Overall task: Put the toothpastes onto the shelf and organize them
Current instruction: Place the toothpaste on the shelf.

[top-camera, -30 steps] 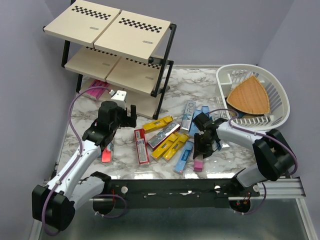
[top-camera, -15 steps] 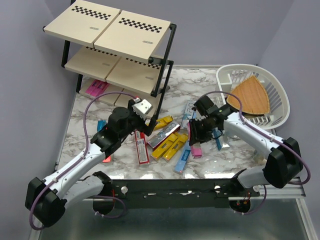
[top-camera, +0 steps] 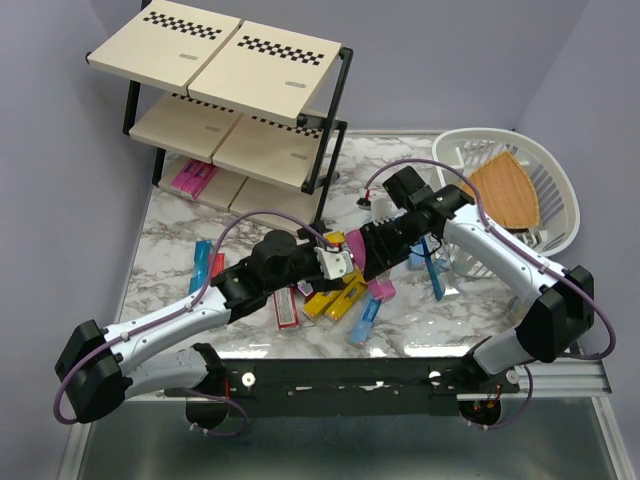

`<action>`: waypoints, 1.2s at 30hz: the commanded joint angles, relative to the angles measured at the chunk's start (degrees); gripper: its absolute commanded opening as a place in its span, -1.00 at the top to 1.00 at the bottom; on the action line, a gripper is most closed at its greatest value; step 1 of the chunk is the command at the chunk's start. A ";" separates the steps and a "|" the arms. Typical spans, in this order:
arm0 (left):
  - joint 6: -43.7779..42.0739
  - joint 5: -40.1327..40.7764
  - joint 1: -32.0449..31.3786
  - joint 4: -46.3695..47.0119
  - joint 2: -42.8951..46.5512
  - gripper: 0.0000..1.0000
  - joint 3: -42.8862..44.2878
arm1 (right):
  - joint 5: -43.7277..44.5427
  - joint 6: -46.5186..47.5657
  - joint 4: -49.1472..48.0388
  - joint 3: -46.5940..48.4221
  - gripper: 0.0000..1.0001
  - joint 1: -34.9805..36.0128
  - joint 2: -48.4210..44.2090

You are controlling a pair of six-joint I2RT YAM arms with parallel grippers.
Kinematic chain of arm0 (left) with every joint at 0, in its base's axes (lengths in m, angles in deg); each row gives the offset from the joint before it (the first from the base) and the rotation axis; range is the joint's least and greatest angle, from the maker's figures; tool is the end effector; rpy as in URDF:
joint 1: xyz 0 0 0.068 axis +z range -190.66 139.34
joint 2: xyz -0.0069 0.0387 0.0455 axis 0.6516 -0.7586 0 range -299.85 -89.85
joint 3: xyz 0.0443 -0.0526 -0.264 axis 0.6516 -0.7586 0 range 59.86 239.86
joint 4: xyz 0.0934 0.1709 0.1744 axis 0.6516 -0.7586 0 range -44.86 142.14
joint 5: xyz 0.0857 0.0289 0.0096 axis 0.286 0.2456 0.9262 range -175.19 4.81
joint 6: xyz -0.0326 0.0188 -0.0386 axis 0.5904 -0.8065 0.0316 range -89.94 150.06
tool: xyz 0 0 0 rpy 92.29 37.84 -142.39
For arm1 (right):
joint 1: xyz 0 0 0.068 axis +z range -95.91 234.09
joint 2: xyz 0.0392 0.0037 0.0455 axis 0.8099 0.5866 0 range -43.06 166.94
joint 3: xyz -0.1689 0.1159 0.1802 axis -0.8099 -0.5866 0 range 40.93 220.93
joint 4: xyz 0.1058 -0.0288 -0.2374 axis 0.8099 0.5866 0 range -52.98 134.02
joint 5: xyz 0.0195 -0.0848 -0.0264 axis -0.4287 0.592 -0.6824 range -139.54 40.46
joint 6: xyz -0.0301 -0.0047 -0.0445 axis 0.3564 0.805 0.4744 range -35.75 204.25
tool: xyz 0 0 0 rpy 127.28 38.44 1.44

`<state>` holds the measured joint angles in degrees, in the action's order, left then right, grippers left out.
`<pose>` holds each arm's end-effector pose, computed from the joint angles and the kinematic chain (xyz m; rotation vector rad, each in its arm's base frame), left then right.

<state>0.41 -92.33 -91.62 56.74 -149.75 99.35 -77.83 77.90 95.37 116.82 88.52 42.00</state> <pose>0.1498 -0.1918 0.2829 1.2693 1.3609 -0.3738 0.2289 0.1773 0.2994 -0.8218 2.7032 0.8620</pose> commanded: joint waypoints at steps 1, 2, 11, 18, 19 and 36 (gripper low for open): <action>-10.23 3.43 -3.08 0.06 -1.89 -0.98 2.88 | -6.60 7.91 4.23 3.46 0.37 0.19 1.78; -11.04 4.05 -3.44 0.14 -2.24 -0.98 2.88 | -6.60 8.11 4.41 3.64 0.37 0.19 1.87; -21.50 3.27 -5.03 -2.31 -3.65 -0.98 3.84 | -9.32 10.13 5.72 4.35 0.37 0.54 1.95; -21.42 1.25 -5.29 -3.72 -4.00 -0.98 5.07 | -12.66 11.27 7.92 4.61 0.37 0.72 2.04; -21.24 0.81 -5.29 -3.81 -4.00 -0.98 5.16 | -13.10 11.36 8.01 4.44 0.37 0.81 2.04; -20.53 -5.43 -5.38 -12.33 -6.37 -0.66 9.65 | -18.55 11.89 9.59 5.31 0.37 1.42 4.85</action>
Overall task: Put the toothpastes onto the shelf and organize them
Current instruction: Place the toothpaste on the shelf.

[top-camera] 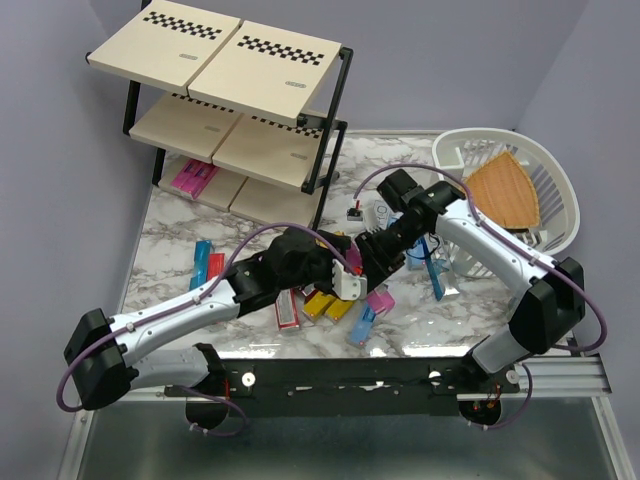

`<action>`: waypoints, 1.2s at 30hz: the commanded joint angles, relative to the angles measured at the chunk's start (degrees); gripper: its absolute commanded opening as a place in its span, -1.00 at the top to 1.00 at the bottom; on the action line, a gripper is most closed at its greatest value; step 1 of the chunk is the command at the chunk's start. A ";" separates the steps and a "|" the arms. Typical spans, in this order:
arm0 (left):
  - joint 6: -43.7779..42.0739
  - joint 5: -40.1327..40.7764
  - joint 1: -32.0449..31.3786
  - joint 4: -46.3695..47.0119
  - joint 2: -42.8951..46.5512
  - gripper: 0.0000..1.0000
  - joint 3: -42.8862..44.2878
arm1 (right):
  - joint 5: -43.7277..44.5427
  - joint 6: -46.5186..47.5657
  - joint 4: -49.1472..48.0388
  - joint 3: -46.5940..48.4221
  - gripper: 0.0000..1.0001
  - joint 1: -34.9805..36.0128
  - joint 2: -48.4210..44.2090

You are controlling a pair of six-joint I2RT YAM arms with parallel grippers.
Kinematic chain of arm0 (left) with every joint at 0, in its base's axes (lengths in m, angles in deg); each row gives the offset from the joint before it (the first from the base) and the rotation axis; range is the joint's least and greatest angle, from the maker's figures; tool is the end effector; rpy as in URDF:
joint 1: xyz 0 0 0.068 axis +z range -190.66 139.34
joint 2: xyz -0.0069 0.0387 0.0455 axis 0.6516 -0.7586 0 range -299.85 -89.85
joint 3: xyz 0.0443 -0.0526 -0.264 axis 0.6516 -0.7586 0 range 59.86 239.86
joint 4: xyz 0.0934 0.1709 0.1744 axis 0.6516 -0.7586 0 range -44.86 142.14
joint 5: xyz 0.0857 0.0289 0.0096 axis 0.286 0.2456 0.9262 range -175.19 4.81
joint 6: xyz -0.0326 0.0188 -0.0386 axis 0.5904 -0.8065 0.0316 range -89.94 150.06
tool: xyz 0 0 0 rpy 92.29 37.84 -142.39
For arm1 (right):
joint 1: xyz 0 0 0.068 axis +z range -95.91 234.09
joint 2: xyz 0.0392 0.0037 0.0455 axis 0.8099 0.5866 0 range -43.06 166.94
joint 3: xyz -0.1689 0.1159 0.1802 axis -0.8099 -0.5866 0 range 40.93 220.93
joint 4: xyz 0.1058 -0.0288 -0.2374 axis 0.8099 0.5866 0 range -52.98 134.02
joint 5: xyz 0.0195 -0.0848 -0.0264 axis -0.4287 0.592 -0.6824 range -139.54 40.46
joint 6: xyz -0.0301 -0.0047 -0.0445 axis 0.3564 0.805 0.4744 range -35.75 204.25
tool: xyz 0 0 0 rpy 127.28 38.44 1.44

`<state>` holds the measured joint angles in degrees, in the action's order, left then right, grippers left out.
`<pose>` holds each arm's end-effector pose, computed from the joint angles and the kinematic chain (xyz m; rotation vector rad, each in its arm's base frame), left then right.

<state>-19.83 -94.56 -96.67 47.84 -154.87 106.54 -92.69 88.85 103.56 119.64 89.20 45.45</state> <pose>0.1409 -0.2194 0.2906 1.6326 1.0980 -0.2306 0.2220 0.1858 0.2977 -1.1070 2.6635 1.1900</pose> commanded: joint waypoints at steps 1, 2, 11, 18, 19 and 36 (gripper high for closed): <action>-0.47 -3.20 -0.33 -3.61 -1.34 -0.65 2.54 | -3.78 1.02 1.48 2.67 0.37 0.75 1.58; -0.65 -3.29 -0.33 -3.79 -1.52 -0.64 2.80 | -3.86 1.02 1.74 2.84 0.37 0.75 1.75; -1.35 -4.44 -0.33 -7.13 -4.33 -0.37 5.00 | -4.66 1.55 1.66 2.85 0.36 0.83 2.19; -2.05 -3.47 -0.33 -7.40 -4.77 -0.04 5.09 | -5.27 1.99 1.66 3.02 0.27 0.83 2.72; -1.97 -3.29 -0.33 -7.13 -4.77 0.00 4.92 | -5.27 1.90 1.66 3.02 0.21 0.83 2.81; 4.44 -2.41 -0.33 -3.44 -0.73 0.80 -2.11 | -0.10 0.32 1.05 6.09 -0.62 0.75 1.67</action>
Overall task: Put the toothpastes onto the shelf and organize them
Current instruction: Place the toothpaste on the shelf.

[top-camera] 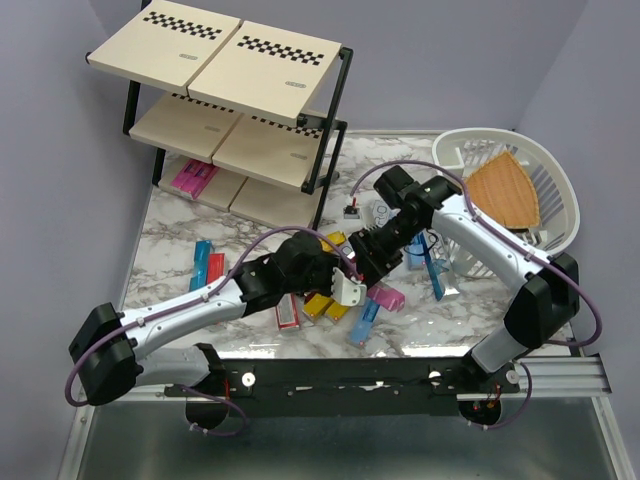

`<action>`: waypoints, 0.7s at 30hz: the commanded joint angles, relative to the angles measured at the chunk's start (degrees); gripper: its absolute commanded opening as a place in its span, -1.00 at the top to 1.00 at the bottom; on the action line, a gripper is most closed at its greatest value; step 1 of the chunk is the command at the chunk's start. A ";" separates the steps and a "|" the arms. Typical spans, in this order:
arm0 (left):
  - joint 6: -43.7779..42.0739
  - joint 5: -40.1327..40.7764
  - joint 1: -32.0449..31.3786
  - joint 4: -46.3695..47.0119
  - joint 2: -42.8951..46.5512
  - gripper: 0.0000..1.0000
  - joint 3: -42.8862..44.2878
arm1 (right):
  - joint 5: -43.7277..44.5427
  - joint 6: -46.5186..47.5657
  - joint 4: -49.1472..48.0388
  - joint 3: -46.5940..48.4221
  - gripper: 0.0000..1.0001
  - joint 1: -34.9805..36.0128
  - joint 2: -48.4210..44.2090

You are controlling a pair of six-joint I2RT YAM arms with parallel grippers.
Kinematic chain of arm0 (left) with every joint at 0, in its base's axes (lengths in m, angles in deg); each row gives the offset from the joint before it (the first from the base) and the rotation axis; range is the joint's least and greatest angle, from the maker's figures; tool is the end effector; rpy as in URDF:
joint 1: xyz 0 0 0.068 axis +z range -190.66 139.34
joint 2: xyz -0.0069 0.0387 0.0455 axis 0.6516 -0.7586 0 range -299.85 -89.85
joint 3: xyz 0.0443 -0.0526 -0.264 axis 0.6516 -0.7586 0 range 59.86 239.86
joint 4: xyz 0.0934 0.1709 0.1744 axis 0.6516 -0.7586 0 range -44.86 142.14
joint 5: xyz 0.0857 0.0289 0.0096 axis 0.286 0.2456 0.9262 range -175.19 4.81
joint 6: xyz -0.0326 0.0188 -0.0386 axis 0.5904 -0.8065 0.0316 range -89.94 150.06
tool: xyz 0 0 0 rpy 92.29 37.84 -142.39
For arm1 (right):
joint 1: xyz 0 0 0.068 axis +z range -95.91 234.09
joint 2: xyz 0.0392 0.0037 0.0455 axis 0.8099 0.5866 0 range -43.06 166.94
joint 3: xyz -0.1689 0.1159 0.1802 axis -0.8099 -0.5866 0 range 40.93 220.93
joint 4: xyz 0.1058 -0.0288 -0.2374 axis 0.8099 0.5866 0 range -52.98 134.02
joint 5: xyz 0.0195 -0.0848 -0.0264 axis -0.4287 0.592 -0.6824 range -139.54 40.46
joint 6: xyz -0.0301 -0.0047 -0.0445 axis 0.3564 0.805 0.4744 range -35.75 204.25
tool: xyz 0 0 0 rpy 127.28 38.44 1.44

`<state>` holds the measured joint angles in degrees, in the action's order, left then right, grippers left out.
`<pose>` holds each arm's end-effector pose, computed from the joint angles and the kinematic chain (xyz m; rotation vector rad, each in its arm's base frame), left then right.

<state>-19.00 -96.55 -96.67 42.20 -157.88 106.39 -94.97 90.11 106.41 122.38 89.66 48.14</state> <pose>0.1418 -0.2229 0.2675 1.7522 1.1940 -0.2821 0.2259 0.1927 0.2979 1.1179 -2.6341 -1.2266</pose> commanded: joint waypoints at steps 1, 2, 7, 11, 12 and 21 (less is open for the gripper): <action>4.14 -0.25 -0.33 2.29 2.46 0.83 -2.31 | 2.97 -1.56 -1.97 3.71 -0.64 0.29 -1.28; 4.67 -0.07 -0.33 2.37 2.64 0.87 -2.92 | 3.94 -1.91 -2.41 3.89 -0.66 0.29 -1.46; 9.75 0.63 -0.33 3.34 4.22 0.92 -4.77 | 9.83 -4.72 -4.43 5.29 -0.76 0.29 -2.86; 15.47 2.30 -0.24 4.31 5.10 1.00 -6.97 | 13.60 -9.37 -7.76 7.05 -0.79 -0.41 -4.54; 16.61 2.39 -0.24 4.31 5.27 1.00 -7.15 | 15.53 -10.08 -8.30 7.49 -0.80 -0.59 -4.89; 33.04 0.46 4.14 6.15 5.28 1.00 -7.42 | 21.87 -18.60 -20.33 2.50 -0.83 -4.10 -11.91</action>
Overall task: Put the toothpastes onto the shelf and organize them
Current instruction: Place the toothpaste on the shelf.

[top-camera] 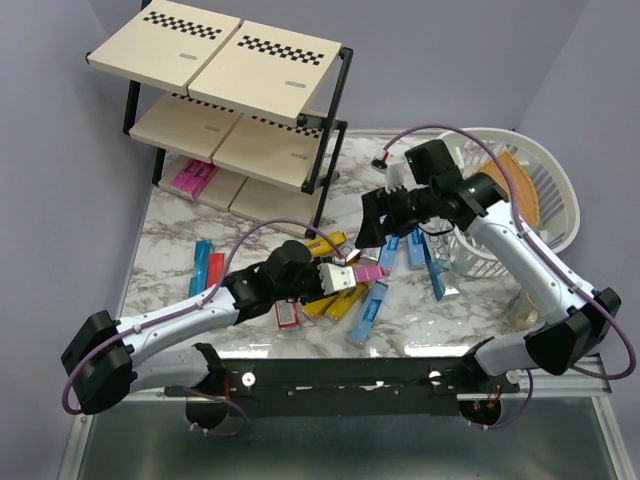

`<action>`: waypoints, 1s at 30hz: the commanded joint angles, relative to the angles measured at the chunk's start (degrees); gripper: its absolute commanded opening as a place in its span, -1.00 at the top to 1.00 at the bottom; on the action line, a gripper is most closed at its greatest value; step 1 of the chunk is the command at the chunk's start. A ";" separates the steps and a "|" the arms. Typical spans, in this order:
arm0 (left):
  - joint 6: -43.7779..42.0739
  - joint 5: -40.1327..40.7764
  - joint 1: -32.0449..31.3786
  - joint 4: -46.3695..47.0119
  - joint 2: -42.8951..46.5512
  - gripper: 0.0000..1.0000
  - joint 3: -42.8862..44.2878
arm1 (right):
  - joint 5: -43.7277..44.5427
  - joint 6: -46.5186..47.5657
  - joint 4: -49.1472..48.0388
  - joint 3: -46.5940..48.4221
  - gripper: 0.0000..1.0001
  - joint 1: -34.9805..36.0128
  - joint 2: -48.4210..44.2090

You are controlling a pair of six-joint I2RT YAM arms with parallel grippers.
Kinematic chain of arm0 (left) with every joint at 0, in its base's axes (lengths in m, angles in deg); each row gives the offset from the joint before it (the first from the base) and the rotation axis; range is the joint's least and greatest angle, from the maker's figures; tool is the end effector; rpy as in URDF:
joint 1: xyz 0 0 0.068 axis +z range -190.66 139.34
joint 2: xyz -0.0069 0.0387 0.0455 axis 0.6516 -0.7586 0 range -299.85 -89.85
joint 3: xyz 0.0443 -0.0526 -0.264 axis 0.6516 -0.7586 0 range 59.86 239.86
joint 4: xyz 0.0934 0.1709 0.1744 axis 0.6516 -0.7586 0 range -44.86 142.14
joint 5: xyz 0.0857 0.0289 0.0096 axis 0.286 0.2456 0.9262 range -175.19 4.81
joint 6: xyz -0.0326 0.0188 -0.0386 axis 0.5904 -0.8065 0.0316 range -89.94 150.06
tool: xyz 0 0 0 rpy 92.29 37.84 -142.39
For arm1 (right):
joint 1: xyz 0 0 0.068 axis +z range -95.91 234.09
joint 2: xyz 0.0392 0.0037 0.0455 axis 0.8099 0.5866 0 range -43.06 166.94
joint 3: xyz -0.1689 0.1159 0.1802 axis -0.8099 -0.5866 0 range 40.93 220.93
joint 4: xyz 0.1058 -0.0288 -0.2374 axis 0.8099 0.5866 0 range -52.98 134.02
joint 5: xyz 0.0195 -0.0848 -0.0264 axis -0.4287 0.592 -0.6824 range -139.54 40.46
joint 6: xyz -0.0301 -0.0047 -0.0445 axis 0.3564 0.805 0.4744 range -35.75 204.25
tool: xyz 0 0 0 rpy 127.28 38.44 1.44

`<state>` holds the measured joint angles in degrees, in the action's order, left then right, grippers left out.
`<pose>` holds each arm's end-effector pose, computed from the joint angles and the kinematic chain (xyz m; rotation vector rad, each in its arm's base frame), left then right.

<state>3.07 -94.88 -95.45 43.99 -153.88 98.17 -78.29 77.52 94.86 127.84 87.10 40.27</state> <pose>0.1345 -0.2010 0.2378 1.5061 1.5883 -0.4599 0.2352 0.1732 0.3656 -0.7936 2.4622 0.9040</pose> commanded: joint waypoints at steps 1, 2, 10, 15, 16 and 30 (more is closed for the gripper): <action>12.90 -1.29 3.71 4.71 1.28 1.00 1.07 | 5.89 -6.98 -10.02 -5.41 -0.83 -1.81 -4.84; 14.83 -1.47 4.50 5.85 1.36 1.00 1.24 | 6.08 -9.08 -12.56 -6.74 -0.83 -2.34 -5.37; 36.87 -8.32 14.26 10.77 3.99 1.00 1.16 | 0.20 -19.29 -29.18 -20.29 -0.82 -7.00 -12.05; 45.60 -9.46 20.76 8.59 6.11 1.00 -0.77 | 0.01 -19.82 -30.07 -21.17 -0.82 -7.44 -11.17; 46.40 -9.73 21.29 8.23 7.15 1.00 -1.12 | 0.36 -19.65 -30.07 -21.35 -0.82 -7.70 -11.17; 53.79 -10.87 35.17 -5.57 17.36 0.99 -4.82 | 7.39 -16.40 -28.40 -20.21 -0.84 -10.69 -10.21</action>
<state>52.78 -102.88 -65.61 40.93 -138.39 94.04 -74.00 58.95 66.17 106.97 77.29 29.54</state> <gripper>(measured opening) 0.432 0.920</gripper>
